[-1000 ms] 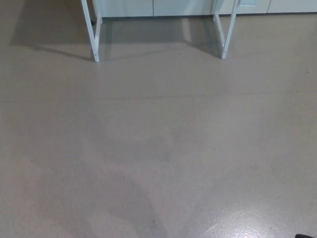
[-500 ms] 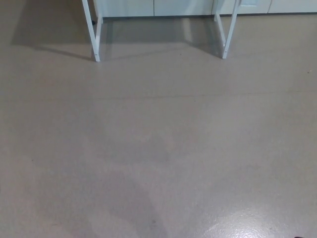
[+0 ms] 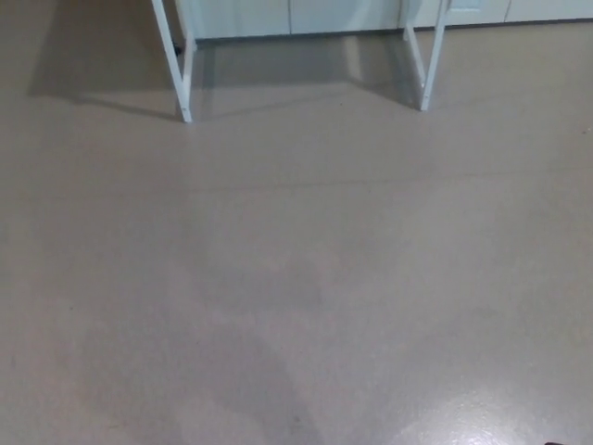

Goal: The robot walks towards a file tray kept in the middle of a desk and uses its right hand to grab a tray and pulls it out towards itself

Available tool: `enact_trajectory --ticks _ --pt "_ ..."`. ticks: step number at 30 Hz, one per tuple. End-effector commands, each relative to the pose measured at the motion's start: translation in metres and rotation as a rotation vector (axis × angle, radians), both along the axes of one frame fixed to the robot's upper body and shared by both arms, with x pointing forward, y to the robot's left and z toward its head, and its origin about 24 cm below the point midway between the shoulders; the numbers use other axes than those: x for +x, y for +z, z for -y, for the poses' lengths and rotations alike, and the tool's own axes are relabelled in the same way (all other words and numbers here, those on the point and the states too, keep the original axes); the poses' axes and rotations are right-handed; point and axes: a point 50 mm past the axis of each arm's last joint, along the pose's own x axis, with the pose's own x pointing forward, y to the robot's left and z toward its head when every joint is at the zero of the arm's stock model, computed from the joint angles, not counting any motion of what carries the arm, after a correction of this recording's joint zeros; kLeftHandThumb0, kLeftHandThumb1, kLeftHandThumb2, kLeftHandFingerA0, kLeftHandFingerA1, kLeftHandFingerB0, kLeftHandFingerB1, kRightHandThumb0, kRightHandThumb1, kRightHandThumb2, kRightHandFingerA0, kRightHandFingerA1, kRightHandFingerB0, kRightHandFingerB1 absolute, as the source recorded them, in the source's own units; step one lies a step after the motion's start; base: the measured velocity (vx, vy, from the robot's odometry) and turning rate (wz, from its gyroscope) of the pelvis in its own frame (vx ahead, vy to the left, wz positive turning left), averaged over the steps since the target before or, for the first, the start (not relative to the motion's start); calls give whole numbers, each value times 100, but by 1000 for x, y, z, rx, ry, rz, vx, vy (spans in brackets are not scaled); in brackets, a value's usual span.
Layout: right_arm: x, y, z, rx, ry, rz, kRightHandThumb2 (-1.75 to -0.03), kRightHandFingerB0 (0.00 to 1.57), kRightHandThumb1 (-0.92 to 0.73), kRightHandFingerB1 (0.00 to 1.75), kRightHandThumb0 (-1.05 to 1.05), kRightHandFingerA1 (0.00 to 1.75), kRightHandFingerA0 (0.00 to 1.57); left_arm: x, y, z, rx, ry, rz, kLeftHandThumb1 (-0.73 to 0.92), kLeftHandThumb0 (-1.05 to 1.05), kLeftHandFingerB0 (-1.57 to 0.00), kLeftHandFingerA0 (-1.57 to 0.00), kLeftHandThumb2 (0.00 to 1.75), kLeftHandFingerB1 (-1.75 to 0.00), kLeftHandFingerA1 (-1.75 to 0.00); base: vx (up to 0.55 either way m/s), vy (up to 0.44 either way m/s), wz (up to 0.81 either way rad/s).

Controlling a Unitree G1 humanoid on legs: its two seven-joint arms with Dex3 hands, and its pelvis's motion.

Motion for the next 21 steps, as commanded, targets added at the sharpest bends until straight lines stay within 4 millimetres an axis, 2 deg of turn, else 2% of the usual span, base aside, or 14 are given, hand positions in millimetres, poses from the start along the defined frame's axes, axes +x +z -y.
enact_trajectory --ticks 1,7,12,21 --pt "4 4 3 -12 -3 32 -55 52 -52 48 -21 52 64 1 5 -4 19 -3 24 38 -8 -18 -29 83 -49 -55 65 88 -25" --pt "5 3 3 -11 3 32 -55 54 -52 49 -21 53 64 2 6 -3 30 -11 23 38 -8 -19 -35 83 -50 -57 82 198 -14" --pt "5 3 2 -16 6 33 -55 52 -51 49 -21 53 63 2 6 -3 38 -23 13 39 -9 -18 -29 83 -49 -55 194 393 -13" --pt "4 2 1 -5 13 26 -55 52 -52 48 -20 52 62 1 5 -4 38 -14 15 39 -8 -19 -33 83 -50 -57 191 55 10"
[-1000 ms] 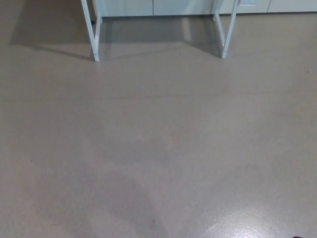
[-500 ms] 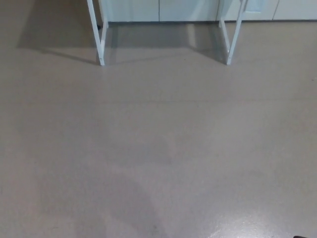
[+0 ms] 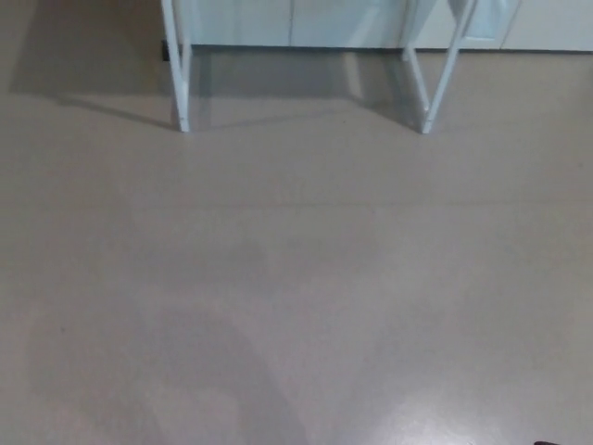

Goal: The robot walks towards a file tray kept in the middle of a desk and uses its right hand to grab a tray and pulls it out towards itself

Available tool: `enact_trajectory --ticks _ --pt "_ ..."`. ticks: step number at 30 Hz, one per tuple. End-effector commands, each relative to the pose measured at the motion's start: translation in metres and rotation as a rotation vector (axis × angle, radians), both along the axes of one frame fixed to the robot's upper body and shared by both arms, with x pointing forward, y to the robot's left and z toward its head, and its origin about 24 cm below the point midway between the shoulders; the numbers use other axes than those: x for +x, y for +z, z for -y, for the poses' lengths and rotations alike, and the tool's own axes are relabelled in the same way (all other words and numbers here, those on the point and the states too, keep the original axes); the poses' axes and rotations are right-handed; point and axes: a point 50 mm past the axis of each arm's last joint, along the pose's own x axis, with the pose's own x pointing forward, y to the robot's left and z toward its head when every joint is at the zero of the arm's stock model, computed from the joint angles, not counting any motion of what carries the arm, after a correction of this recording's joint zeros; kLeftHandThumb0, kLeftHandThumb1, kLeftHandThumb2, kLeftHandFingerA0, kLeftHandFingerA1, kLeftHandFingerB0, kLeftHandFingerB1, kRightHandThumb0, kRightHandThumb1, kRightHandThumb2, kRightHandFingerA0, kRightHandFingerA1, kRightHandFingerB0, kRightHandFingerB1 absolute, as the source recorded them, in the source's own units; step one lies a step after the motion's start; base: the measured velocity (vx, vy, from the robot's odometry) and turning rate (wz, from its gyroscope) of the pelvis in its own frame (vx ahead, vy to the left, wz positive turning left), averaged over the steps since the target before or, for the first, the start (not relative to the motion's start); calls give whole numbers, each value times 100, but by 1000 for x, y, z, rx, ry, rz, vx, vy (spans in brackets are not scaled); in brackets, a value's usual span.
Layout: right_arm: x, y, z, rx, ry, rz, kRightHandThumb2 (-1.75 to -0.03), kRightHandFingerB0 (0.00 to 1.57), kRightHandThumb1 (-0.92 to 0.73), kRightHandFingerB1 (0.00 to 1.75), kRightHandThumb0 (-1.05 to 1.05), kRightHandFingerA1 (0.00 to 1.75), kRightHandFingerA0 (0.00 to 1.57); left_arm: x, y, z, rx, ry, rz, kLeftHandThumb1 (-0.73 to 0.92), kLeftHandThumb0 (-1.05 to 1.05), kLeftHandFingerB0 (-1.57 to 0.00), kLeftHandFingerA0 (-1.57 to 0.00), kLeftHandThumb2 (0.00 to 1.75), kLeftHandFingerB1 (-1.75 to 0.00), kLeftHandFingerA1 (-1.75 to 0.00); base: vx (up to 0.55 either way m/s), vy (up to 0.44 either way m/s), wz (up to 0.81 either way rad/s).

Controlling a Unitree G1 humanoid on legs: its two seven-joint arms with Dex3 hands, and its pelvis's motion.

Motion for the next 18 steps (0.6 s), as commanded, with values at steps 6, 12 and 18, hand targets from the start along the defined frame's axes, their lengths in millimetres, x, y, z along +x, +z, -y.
enact_trajectory --ticks 6,12,18 --pt "-1 4 6 -31 9 19 -55 52 -51 48 -22 53 66 -1 -1 -1 6 -8 24 38 -10 -19 -32 83 -50 -56 280 -160 6" --pt "-5 2 5 -31 23 9 -54 51 -51 47 -22 51 59 0 -3 6 12 16 36 38 -10 -19 -26 82 -50 -54 265 -136 -4" --pt "-6 0 2 -30 17 2 -55 52 -53 48 -20 52 64 8 -1 18 2 17 67 37 -9 -21 -34 82 -50 -56 200 104 -9"
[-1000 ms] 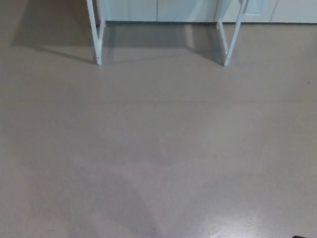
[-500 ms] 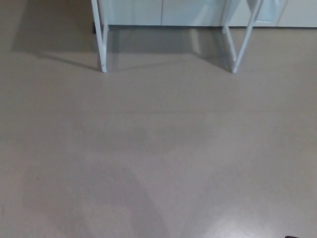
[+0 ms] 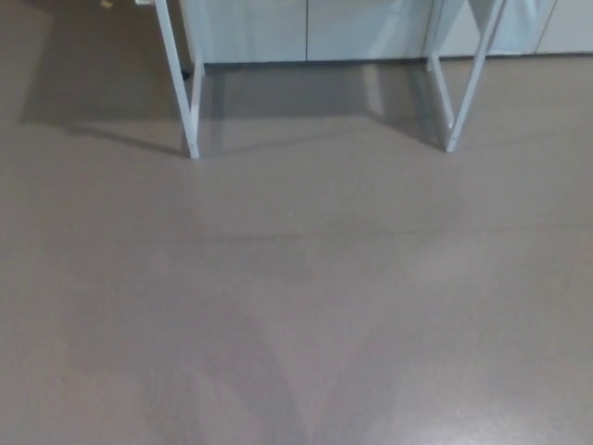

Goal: The robot walks towards a file tray kept in the middle of a desk and uses its right hand to grab a tray and pulls it out towards itself

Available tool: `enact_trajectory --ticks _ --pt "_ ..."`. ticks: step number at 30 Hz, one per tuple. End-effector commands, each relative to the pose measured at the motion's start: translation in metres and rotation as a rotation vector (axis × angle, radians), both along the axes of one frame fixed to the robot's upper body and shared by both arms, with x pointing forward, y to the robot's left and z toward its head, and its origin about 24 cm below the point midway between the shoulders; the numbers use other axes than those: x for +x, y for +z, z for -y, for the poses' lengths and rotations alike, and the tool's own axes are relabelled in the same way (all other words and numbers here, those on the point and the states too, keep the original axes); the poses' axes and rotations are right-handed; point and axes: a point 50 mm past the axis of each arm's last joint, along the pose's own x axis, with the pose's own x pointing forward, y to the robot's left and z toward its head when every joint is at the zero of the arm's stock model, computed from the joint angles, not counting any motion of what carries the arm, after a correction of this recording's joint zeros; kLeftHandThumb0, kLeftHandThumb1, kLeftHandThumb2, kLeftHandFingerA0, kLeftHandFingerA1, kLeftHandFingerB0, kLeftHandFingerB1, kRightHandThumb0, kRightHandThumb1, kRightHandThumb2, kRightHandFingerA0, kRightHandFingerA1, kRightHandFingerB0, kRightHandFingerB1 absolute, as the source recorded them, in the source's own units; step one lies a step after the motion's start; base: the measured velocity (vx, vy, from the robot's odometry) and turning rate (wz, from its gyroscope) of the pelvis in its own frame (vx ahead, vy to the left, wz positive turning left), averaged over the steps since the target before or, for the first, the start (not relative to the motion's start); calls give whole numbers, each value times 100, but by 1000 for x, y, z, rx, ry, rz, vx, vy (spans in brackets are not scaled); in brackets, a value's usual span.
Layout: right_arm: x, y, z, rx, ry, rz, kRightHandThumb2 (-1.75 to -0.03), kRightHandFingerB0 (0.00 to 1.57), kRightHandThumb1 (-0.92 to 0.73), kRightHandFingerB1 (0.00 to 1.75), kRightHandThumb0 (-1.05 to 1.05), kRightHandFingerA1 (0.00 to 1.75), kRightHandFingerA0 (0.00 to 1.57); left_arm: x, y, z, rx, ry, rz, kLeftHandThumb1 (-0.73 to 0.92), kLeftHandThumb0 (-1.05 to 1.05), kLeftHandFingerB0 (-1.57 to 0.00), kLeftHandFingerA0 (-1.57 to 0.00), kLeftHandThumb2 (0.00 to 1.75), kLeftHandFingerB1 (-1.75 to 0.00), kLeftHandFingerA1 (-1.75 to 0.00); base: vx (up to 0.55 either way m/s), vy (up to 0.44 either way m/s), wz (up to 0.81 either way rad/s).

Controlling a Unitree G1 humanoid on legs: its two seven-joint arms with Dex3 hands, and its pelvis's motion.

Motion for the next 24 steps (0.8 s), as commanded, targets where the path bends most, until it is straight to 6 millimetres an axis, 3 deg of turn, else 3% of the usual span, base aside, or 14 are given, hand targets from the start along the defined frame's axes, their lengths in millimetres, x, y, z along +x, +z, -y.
enact_trajectory --ticks 1,9,22,23,24 --pt "1 0 -1 -13 -1 21 -55 54 -52 48 -21 53 66 9 6 4 11 36 46 38 -9 -20 -34 83 -50 -56 208 322 -9" --pt "-4 -1 -6 -2 -7 13 -55 52 -53 47 -22 52 63 13 0 17 14 77 46 38 -9 -21 -31 83 -50 -55 192 107 2" --pt "8 -1 -11 15 0 39 -54 53 -51 49 -20 53 63 8 -15 25 96 -49 -14 36 -10 -26 -29 80 -51 -54 201 -184 9" --pt "7 -1 -11 8 6 32 -54 53 -51 48 -22 52 62 6 -14 24 126 -84 -21 54 -14 -36 -39 55 -37 -40 191 -62 -3" --pt "5 -2 -11 3 8 26 -55 53 -51 48 -22 52 63 4 -14 24 140 -101 -26 54 -15 -37 -39 55 -37 -40 190 -44 -3"
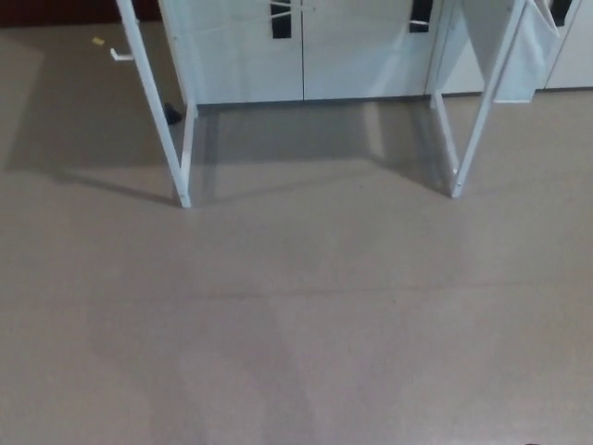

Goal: The robot walks towards a file tray kept in the middle of a desk and uses its right hand to grab a tray and pulls it out towards itself

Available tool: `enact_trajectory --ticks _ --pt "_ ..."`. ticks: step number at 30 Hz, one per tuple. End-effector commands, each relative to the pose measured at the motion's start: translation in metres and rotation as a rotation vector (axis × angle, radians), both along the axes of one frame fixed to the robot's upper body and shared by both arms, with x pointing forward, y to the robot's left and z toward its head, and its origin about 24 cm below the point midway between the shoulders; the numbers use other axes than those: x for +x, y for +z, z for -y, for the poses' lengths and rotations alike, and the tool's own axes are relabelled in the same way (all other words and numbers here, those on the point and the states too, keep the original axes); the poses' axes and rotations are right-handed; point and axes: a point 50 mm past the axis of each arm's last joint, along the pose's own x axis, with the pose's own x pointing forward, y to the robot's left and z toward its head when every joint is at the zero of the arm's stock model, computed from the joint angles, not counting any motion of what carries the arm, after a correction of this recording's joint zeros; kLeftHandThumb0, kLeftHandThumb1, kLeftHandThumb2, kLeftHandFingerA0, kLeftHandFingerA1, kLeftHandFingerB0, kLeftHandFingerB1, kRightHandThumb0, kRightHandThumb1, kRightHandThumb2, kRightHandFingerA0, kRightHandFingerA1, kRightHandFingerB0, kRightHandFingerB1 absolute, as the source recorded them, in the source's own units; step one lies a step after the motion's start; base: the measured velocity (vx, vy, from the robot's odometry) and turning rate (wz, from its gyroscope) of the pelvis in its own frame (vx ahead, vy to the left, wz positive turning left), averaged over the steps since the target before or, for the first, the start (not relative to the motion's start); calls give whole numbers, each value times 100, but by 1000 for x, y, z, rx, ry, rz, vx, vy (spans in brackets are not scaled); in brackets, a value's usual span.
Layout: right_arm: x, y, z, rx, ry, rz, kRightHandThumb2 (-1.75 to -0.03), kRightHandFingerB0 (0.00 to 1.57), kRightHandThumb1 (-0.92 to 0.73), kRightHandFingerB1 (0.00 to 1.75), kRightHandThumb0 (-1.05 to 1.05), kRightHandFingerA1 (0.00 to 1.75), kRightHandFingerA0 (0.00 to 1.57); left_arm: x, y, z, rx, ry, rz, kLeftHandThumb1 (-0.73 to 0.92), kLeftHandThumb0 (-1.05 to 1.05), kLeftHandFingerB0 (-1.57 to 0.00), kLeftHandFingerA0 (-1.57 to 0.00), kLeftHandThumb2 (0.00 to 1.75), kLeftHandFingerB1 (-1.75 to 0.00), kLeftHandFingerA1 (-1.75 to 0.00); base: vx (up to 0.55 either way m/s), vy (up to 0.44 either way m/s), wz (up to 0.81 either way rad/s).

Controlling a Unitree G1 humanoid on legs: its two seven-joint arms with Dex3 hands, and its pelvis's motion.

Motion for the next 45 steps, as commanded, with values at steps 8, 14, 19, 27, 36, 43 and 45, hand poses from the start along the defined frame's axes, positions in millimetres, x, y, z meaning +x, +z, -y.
enact_trajectory --ticks 8,14,19,27,36,43,45 --pt "-17 -5 -1 -18 18 -25 -55 54 -52 48 -23 52 65 -20 0 -12 111 -81 -4 38 -10 -24 -25 82 -51 -53 225 79 -1" --pt "-31 -10 -2 -39 43 -65 -55 54 -53 47 -24 51 63 -35 -4 -15 151 -126 -56 55 -16 -37 -39 56 -36 -40 219 38 0" --pt "-48 -14 2 -49 47 -101 -55 53 -52 47 -25 52 66 -50 -6 -13 166 -155 -88 54 -18 -38 -42 56 -37 -40 171 -69 8" --pt "-42 -11 -1 -125 101 -91 -54 54 -50 46 -35 52 68 -48 -5 -15 193 -165 -86 53 -19 -39 -44 56 -37 -40 275 -244 1" --pt "-42 -14 -4 -131 119 -104 -54 55 -50 46 -34 53 70 -51 -7 -19 193 -160 -105 54 -19 -38 -43 56 -36 -40 203 44 -7" --pt "-39 -16 -4 -119 115 -99 -54 56 -50 47 -35 53 70 -47 -6 -22 208 -176 -98 54 -21 -39 -44 57 -37 -41 263 123 -4" --pt "-41 -15 -5 -115 115 -96 -70 53 -41 56 -40 62 66 -48 -6 -23 202 -177 -94 55 -21 -38 -43 56 -36 -40 224 71 7"
